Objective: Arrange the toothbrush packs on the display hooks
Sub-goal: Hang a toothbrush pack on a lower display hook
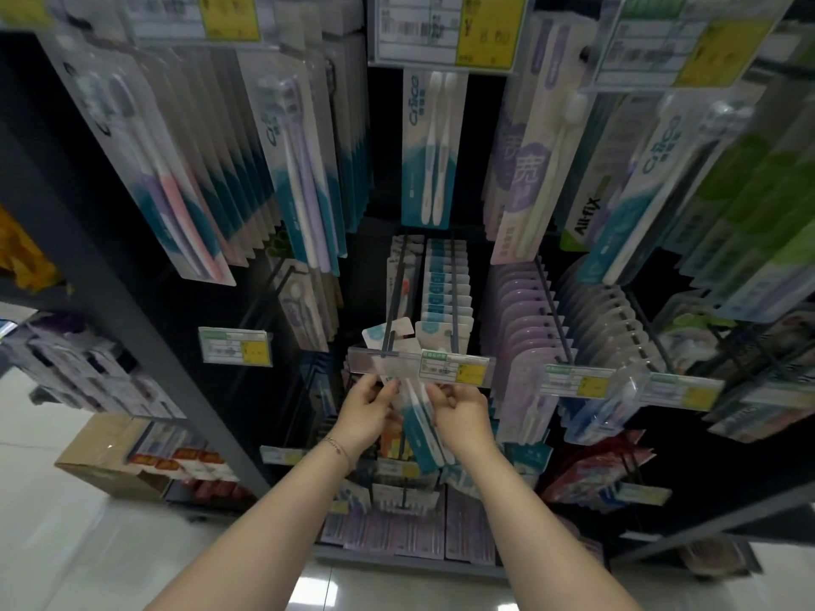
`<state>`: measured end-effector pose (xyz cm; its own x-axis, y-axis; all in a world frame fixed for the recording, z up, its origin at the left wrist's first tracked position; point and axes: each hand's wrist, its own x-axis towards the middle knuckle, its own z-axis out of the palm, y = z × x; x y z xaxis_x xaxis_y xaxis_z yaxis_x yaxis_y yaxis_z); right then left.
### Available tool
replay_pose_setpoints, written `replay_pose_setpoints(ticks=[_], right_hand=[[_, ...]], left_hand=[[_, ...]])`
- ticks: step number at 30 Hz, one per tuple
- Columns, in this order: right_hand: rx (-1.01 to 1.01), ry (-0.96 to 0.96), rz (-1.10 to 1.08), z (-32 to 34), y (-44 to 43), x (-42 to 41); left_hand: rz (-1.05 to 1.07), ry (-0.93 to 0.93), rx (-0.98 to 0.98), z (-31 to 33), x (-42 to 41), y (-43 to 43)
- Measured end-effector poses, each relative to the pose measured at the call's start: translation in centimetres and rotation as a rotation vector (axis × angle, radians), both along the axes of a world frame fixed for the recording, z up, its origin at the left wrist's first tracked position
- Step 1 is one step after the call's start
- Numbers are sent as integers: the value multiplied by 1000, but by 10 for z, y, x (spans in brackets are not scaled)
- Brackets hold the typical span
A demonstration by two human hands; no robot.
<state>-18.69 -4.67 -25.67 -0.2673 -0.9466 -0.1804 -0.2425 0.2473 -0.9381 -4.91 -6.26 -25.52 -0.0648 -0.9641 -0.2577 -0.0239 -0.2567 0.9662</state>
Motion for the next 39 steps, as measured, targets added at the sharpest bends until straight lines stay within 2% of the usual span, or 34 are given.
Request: replay_pose_setpoints(ticks=[14, 16, 20, 28, 39], right_hand=[[-18, -117, -9, -2, 5, -3], [-31, -87, -32, -3, 7, -5], [-130, -72, -146, -4, 11, -17], [-182, -101, -69, 2, 1, -17], [-118, -176, -152, 1, -8, -9]], left_hand=[[-9, 45, 18, -4, 3, 0], [3, 47, 11, -6, 5, -1], [12, 14, 0, -7, 15, -4], [40, -74, -23, -5, 27, -12], [-19, -106, -30, 8, 31, -16]])
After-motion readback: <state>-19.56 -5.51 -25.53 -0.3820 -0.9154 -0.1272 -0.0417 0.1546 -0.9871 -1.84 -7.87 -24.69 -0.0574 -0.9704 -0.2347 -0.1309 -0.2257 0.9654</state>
